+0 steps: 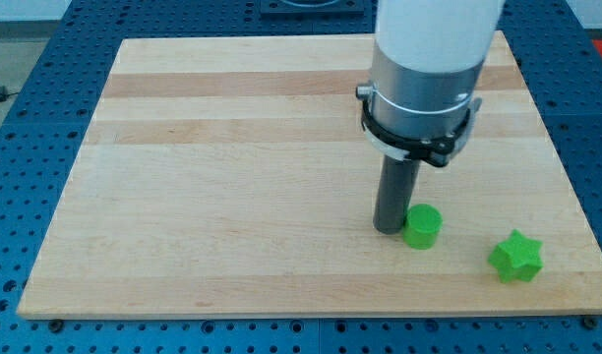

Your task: Move the green circle towards the green star

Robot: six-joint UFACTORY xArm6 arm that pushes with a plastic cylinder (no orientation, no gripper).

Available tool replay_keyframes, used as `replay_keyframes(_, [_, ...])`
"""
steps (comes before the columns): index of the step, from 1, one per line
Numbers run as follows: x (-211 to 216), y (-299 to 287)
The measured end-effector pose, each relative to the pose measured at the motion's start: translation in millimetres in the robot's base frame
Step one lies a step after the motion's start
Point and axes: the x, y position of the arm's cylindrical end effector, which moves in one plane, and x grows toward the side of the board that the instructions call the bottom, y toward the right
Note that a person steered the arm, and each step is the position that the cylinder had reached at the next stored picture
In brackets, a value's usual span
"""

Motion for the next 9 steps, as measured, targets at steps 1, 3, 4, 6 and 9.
replay_keyframes(1, [22, 13])
replay_keyframes(3, [29, 10])
replay_keyframes(4, [13, 7])
replay_keyframes(6, [17, 34])
replay_keyframes(9, [35, 52])
